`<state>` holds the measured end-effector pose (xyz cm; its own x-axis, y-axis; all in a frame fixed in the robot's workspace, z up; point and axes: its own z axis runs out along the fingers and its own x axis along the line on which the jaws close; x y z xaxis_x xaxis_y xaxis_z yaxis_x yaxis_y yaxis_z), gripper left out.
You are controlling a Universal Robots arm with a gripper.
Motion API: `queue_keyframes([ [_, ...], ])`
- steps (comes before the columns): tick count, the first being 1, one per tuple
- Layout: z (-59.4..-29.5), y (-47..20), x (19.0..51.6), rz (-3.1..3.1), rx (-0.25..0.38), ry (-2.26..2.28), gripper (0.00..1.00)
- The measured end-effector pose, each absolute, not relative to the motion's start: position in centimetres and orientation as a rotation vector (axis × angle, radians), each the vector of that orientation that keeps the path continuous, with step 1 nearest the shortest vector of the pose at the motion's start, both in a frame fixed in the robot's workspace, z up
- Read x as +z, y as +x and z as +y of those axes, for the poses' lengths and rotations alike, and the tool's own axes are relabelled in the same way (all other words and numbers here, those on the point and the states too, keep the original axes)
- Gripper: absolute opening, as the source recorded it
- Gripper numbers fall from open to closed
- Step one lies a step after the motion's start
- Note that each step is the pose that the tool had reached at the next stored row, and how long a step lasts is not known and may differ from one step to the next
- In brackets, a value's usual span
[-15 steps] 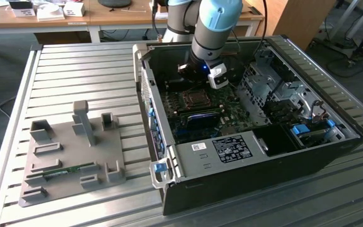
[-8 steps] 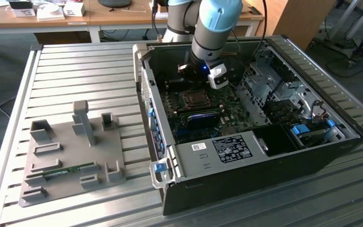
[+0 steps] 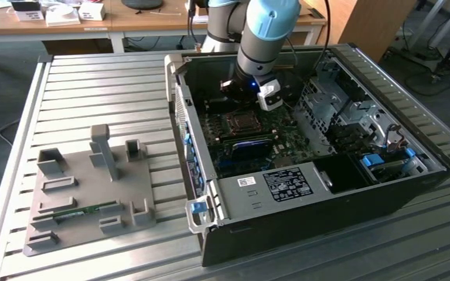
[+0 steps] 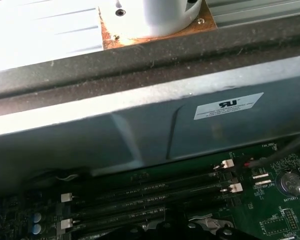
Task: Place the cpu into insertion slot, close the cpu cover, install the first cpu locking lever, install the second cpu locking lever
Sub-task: 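Install the first cpu locking lever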
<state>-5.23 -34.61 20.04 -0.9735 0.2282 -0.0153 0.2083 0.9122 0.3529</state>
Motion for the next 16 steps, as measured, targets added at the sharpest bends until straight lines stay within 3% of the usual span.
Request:
queue_keyframes([
  [16,-34.45,-5.23,19.65,3.018,0.535,0.344,0.11],
])
